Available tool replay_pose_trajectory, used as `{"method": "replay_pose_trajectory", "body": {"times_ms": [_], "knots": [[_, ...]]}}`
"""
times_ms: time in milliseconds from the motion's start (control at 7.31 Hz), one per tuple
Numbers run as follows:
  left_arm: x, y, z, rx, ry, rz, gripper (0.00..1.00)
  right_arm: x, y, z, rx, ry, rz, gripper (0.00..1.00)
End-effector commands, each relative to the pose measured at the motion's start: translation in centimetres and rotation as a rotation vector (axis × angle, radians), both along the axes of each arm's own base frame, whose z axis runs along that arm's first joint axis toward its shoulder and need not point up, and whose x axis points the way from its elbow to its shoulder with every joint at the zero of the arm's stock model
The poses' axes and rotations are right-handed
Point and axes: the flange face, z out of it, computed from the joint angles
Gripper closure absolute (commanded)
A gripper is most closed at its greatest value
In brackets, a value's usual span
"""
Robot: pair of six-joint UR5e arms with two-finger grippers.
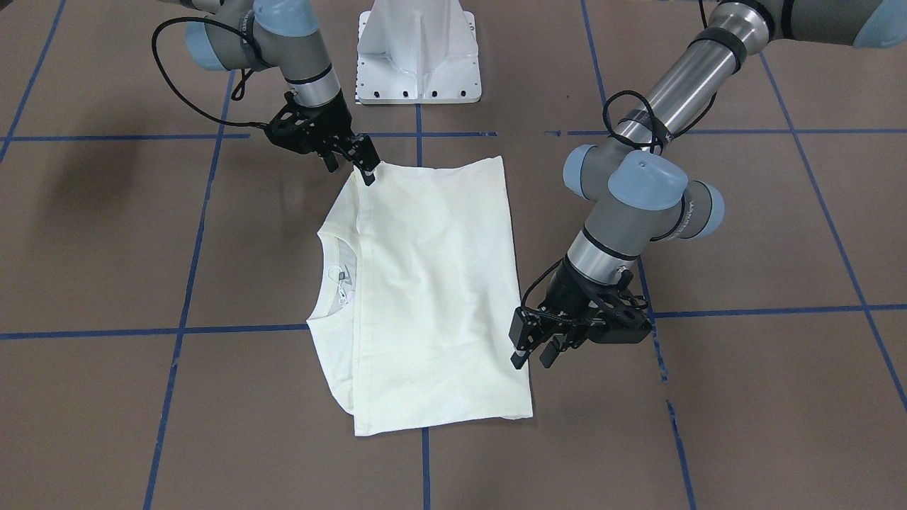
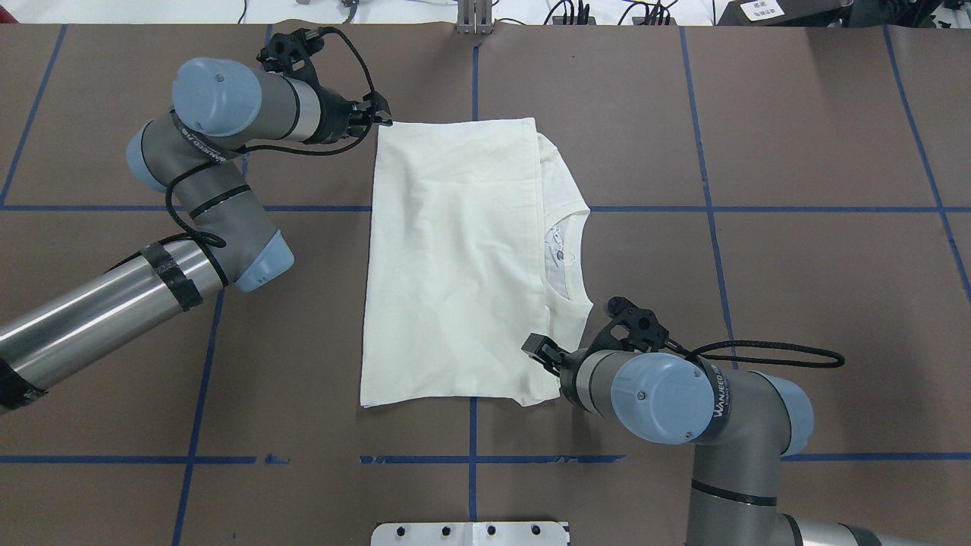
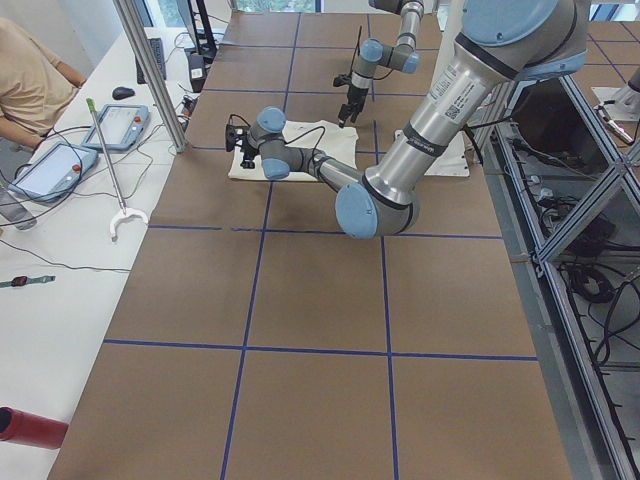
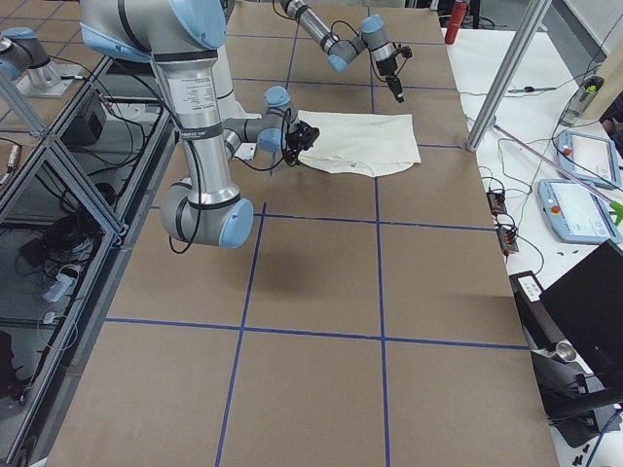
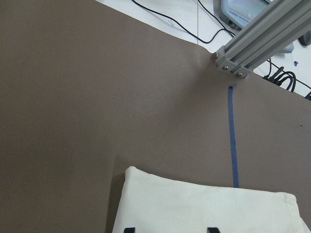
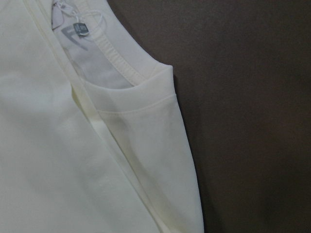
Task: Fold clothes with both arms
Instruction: 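Pull the far corner away with the left gripper while the right gripper holds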
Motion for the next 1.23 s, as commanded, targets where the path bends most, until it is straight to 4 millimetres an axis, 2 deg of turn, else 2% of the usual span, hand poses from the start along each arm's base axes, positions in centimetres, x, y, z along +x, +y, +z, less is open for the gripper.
{"method": "replay_pose_trajectory", "body": {"times_ms": [0, 137, 274, 410, 547, 957, 1094], "knots": [[0.1, 0.1, 0.0, 0.0, 0.0, 0.0, 0.42, -1.7, -0.1, -0.3, -0.001, 0.015, 0.003, 0.08], [0.1, 0.1, 0.0, 0.0, 0.0, 0.0, 0.42, -1.7, 0.0, -0.2, -0.002, 0.017, 0.001, 0.13], [0.1, 0.1, 0.0, 0.0, 0.0, 0.0, 0.42, -1.7, 0.2, 0.0, -0.003, 0.021, -0.002, 0.29], [0.1, 0.1, 0.1, -0.001, -0.001, 0.0, 0.42, -1.5, 0.2, -0.3, -0.006, 0.012, 0.002, 0.82], [0.1, 0.1, 0.3, -0.003, -0.004, 0.0, 0.42, -1.5, 0.3, -0.2, -0.007, 0.013, -0.001, 1.0], [0.3, 0.2, 0.4, -0.004, -0.003, 0.003, 0.42, -1.4, 0.5, -0.3, -0.005, 0.009, -0.005, 1.0], [0.1, 0.4, -0.7, 0.001, 0.015, 0.002, 0.4, -0.4, 0.7, -1.6, 0.002, -0.019, -0.007, 1.0]]}}
